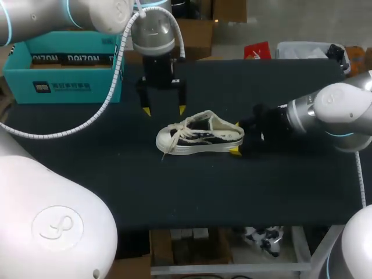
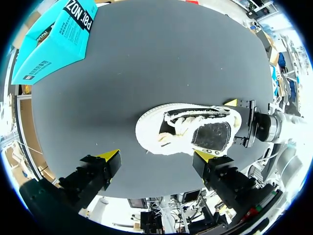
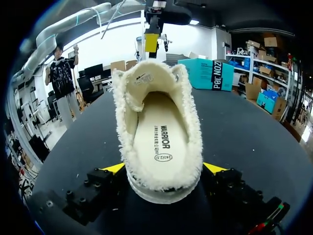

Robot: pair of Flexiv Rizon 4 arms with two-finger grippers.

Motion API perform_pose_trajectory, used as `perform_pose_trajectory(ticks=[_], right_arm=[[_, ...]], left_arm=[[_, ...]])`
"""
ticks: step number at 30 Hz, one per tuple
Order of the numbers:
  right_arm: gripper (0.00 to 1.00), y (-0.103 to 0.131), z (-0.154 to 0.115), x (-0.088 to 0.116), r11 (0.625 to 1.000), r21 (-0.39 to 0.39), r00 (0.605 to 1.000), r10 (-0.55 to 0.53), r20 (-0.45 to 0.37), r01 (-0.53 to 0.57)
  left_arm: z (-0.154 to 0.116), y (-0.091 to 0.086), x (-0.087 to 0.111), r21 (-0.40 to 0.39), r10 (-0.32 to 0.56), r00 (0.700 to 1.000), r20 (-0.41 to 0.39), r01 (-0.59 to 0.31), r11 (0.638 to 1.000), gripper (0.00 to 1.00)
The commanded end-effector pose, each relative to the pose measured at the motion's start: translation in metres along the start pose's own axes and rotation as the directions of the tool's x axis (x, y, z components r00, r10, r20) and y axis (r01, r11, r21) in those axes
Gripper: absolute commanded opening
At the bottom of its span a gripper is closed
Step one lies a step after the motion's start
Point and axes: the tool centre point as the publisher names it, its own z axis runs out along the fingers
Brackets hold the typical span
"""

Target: Open the shoe tongue, take the insole out of the shoe, put the insole back into the shoe, and pack the shoe into the shoebox

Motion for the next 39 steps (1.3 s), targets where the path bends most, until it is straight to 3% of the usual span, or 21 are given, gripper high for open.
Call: perform_pose_trajectory(ticks=[1,12,13,14,25,28,32,39], right_arm=[[1.00,-0.001,0.003,-0.005,1.000,-0.006,1.000,0.011,-0.022,-0.011],[1.00,-0.003,0.009,-0.007,0.999,-0.045,0.998,-0.004,-0.058,0.001],[0.29,-0.004,0.010,-0.007,0.999,-0.048,0.998,-0.005,-0.057,0.002],[0.00,-0.005,0.010,-0.006,0.999,-0.049,0.998,-0.006,-0.057,0.003],[0.00,-0.010,0.011,-0.002,0.999,-0.048,0.998,0.016,-0.053,-0.019],[0.00,-0.010,0.011,-0.002,0.999,-0.048,0.998,0.016,-0.053,-0.019],[0.00,-0.010,0.011,-0.002,0.999,-0.048,0.998,0.016,-0.053,-0.019],[0.00,-0.010,0.011,-0.002,0.999,-0.048,0.998,0.016,-0.053,-0.019]], left_arm=[[0.002,0.000,0.001,0.002,0.002,1.000,0.000,-0.002,1.000,1.00],[0.004,0.001,0.008,0.014,-0.002,1.000,0.002,0.002,1.000,1.00],[0.003,0.002,0.010,0.015,-0.003,1.000,0.002,0.003,1.000,1.00],[0.002,0.004,0.012,0.015,-0.002,1.000,0.003,0.002,1.000,1.00],[-0.004,0.023,0.058,0.043,0.029,0.997,0.067,-0.032,0.999,1.00],[0.004,0.022,0.073,0.038,0.039,0.994,0.097,-0.043,0.998,0.98],[0.017,0.015,0.092,0.043,0.029,0.988,0.149,-0.036,0.998,0.79],[0.029,0.002,0.111,0.027,0.012,0.983,0.183,-0.017,0.999,0.82]])
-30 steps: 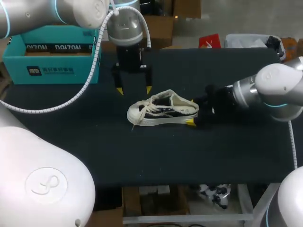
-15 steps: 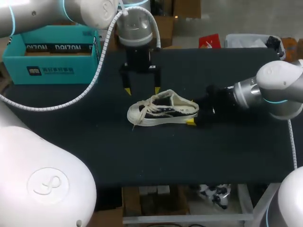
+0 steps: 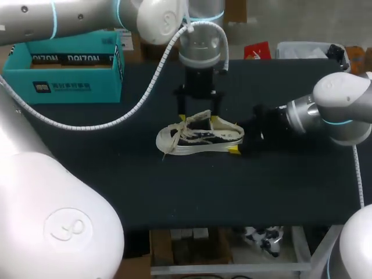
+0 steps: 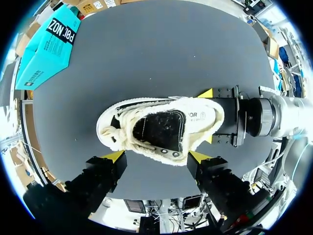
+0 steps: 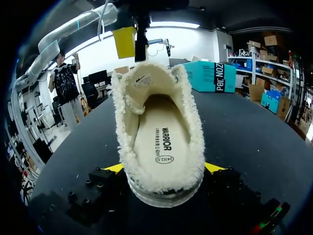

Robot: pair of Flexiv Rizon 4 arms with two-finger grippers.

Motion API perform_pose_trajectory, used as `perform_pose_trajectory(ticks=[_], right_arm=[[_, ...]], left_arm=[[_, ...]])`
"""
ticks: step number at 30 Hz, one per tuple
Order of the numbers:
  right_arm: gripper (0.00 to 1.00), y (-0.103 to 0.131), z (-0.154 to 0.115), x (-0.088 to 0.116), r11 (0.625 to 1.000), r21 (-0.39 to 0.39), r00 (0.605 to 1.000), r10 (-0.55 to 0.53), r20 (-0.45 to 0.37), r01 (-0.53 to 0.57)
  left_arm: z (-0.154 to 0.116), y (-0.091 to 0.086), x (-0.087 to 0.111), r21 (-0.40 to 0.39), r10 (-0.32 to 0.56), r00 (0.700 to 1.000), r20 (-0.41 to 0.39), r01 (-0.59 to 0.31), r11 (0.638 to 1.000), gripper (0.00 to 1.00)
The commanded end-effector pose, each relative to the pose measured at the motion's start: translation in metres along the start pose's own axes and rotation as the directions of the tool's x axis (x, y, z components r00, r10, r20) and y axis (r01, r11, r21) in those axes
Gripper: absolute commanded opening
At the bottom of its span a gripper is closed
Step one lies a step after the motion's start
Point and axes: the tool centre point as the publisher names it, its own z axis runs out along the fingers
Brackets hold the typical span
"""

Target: Open the shoe tongue, take the insole out of the shoe, put the insole back into the shoe, and pack the shoe into the shoebox

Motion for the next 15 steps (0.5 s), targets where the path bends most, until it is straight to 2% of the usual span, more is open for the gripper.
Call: perform_pose_trajectory(ticks=[1,3,7,9,11,13,15], right_arm=[[0.00,-0.009,0.004,-0.002,1.000,-0.002,1.000,0.001,-0.001,-0.001],[0.00,-0.009,0.004,-0.002,1.000,-0.002,1.000,0.001,-0.001,-0.001],[0.00,-0.009,0.004,-0.002,1.000,-0.002,1.000,0.001,-0.001,-0.001],[0.00,-0.009,0.004,-0.002,1.000,-0.002,1.000,0.001,-0.001,-0.001],[0.00,-0.009,0.004,-0.002,1.000,-0.002,1.000,0.001,-0.001,-0.001],[0.00,-0.009,0.004,-0.002,1.000,-0.002,1.000,0.001,-0.001,-0.001],[0.00,-0.009,0.004,-0.002,1.000,-0.002,1.000,0.001,-0.001,-0.001]], left_arm=[[0.008,-0.014,0.019,-0.031,-0.008,0.995,0.104,0.011,0.999,0.81],[0.010,-0.015,0.022,-0.032,-0.016,0.993,0.121,0.020,0.999,0.73],[0.017,-0.019,0.026,-0.037,-0.030,0.988,0.154,0.037,0.999,0.65],[0.021,-0.020,0.027,-0.044,-0.033,0.984,0.177,0.042,0.998,0.53],[0.025,-0.021,0.027,-0.048,-0.039,0.980,0.193,0.049,0.998,0.49],[0.027,-0.021,0.026,-0.047,-0.043,0.980,0.196,0.053,0.997,0.40],[0.026,-0.021,0.023,-0.043,-0.052,0.980,0.193,0.061,0.997,0.00]])
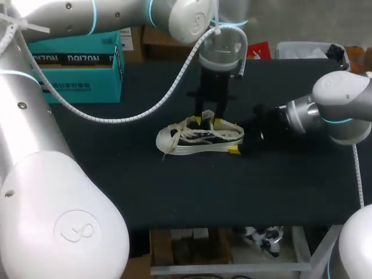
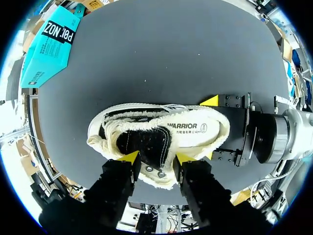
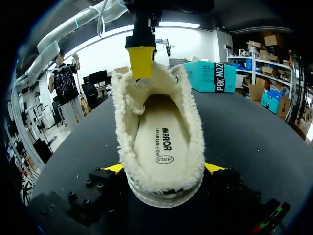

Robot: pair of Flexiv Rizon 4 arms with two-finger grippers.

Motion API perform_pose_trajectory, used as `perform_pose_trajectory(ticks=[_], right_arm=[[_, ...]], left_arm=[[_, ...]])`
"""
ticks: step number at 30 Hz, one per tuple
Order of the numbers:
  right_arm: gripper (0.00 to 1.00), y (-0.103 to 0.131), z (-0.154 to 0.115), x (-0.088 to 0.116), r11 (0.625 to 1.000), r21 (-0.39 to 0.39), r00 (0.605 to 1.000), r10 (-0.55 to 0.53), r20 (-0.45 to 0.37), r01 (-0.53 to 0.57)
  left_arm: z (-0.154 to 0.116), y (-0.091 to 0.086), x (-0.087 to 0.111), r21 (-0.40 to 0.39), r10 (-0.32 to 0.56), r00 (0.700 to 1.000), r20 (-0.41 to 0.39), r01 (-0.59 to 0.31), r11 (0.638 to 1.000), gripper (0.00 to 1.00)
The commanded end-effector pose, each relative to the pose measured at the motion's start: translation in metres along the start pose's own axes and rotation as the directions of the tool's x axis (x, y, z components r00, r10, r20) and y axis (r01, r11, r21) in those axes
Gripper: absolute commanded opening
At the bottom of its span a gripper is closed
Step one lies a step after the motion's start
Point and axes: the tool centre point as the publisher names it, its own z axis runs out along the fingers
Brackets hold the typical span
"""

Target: Open the shoe tongue, take the insole out of the shoe, put the insole back into the shoe, and pack the shoe into the shoebox

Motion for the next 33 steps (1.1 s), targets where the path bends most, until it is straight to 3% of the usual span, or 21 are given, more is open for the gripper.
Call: perform_pose_trajectory(ticks=[1,9,13,24,33], right_arm=[[0.00,-0.009,0.004,-0.002,1.000,-0.004,1.000,0.000,0.000,0.000],[0.00,-0.009,0.004,-0.002,1.000,-0.004,1.000,0.000,0.000,0.000],[0.00,-0.009,0.004,-0.002,1.000,-0.004,1.000,0.000,0.000,0.000],[0.00,-0.009,0.004,-0.002,1.000,-0.004,1.000,0.000,0.000,0.000],[0.00,-0.009,0.004,-0.002,1.000,-0.004,1.000,0.000,0.000,0.000]], left_arm=[[0.000,-0.004,0.001,0.000,-0.012,0.997,0.074,0.012,1.000,0.00],[-0.008,-0.001,-0.022,0.025,-0.025,1.000,-0.012,0.025,0.999,0.00],[-0.013,0.003,-0.043,0.044,-0.017,0.994,-0.108,0.022,0.999,0.00],[0.002,-0.003,-0.100,0.043,0.031,0.941,-0.338,-0.017,0.999,0.00],[0.026,-0.018,-0.110,-0.019,0.061,0.915,-0.400,-0.074,0.997,0.00]])
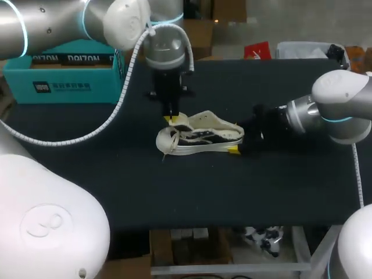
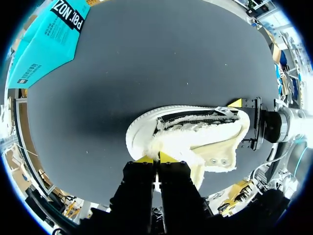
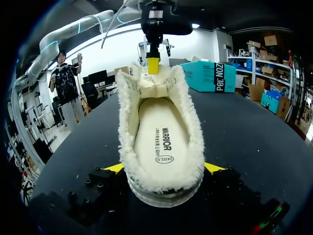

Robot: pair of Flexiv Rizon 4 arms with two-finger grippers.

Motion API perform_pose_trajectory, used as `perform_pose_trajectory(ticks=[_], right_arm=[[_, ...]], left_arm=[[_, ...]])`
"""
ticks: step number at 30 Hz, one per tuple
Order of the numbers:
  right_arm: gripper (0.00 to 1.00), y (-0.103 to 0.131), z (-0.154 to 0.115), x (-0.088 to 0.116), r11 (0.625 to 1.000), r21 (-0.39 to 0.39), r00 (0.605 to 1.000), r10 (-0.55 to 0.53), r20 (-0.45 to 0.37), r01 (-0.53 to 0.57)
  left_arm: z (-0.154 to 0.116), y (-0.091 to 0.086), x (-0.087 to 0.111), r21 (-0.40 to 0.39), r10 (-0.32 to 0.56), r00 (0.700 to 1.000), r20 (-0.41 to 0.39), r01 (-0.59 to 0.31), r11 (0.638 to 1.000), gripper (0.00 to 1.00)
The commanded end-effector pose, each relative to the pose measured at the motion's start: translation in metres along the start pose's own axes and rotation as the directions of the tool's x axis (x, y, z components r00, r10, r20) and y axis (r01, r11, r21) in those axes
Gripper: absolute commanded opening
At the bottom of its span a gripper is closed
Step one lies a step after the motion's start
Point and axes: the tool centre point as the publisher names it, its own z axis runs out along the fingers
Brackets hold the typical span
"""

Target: Open the shoe tongue, take the insole out of the shoe, put the insole back into the shoe, and pack the shoe into the shoebox

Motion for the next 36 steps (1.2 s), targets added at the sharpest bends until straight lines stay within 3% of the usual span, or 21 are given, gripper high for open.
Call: perform_pose_trajectory(ticks=[1,5,6,8,9,10,11,12,13,14,16,18,20,21,22,23,24,36], right_arm=[[0.00,-0.009,0.004,-0.002,1.000,-0.003,1.000,0.000,-0.001,0.000],[0.00,-0.009,0.004,-0.002,1.000,-0.003,1.000,0.000,-0.001,0.000],[0.00,-0.009,0.004,-0.002,1.000,-0.003,1.000,0.000,-0.001,0.000],[0.00,-0.009,0.004,-0.002,1.000,-0.003,1.000,0.000,-0.001,0.000],[0.00,-0.009,0.004,-0.002,1.000,-0.003,1.000,0.000,-0.001,0.000],[0.00,-0.009,0.004,-0.002,1.000,-0.003,1.000,0.000,-0.001,0.000],[0.00,-0.009,0.004,-0.002,1.000,-0.003,1.000,0.000,-0.001,0.000],[0.00,-0.009,0.004,-0.002,1.000,-0.003,1.000,0.000,-0.001,0.000],[0.00,-0.009,0.004,-0.002,1.000,-0.003,1.000,0.000,-0.001,0.000],[0.00,-0.009,0.004,-0.002,1.000,-0.003,1.000,0.000,-0.001,0.000],[0.00,-0.009,0.004,-0.002,1.000,-0.003,1.000,0.000,-0.001,0.000],[0.00,-0.009,0.004,-0.002,1.000,-0.003,1.000,0.000,-0.001,0.000],[0.00,-0.009,0.004,-0.002,1.000,-0.003,1.000,0.000,-0.001,0.000],[0.00,-0.009,0.004,-0.002,1.000,-0.003,1.000,0.000,-0.001,0.000],[0.00,-0.009,0.004,-0.002,1.000,-0.003,1.000,0.000,-0.001,0.000],[0.00,-0.009,0.004,-0.002,1.000,-0.003,1.000,0.000,-0.001,0.000],[0.00,-0.009,0.004,-0.002,1.000,-0.003,1.000,0.000,-0.001,0.000],[0.00,-0.009,0.004,-0.002,1.000,-0.003,1.000,0.000,-0.001,0.000]], left_arm=[[0.009,-0.009,-0.009,-0.028,0.027,0.976,-0.215,-0.034,0.999,0.00],[-0.003,0.001,-0.010,-0.015,0.086,0.969,-0.231,-0.092,0.996,0.50],[-0.010,0.003,-0.011,0.004,0.101,0.967,-0.236,-0.103,0.995,0.69],[-0.026,0.011,-0.012,0.037,0.149,0.958,-0.245,-0.145,0.989,0.79],[-0.035,0.015,-0.012,0.062,0.171,0.953,-0.250,-0.160,0.985,0.79],[-0.046,0.018,-0.012,0.083,0.205,0.945,-0.254,-0.190,0.978,0.72],[-0.055,0.021,-0.012,0.094,0.240,0.936,-0.256,-0.222,0.970,0.49],[-0.064,0.022,-0.010,0.113,0.271,0.930,-0.250,-0.250,0.962,0.38],[-0.072,0.024,-0.008,0.128,0.310,0.920,-0.242,-0.286,0.950,0.13],[-0.078,0.026,-0.004,0.136,0.355,0.908,-0.224,-0.332,0.934,0.00],[-0.089,0.028,0.004,0.166,0.448,0.875,-0.183,-0.421,0.891,0.00],[-0.097,0.031,0.013,0.157,0.591,0.794,-0.143,-0.571,0.805,0.00],[-0.103,0.036,0.021,0.099,0.744,0.657,-0.120,-0.738,0.667,0.00],[-0.105,0.039,0.026,0.053,0.838,0.535,-0.109,-0.838,0.543,0.00],[-0.105,0.043,0.028,0.024,0.913,0.389,-0.124,-0.918,0.395,0.00],[-0.108,0.044,0.032,-0.026,0.946,0.291,-0.144,-0.957,0.290,0.00],[-0.109,0.043,0.040,-0.047,0.952,0.284,-0.116,-0.959,0.280,0.00],[-0.109,0.043,0.040,-0.047,0.952,0.284,-0.116,-0.959,0.280,0.00]])
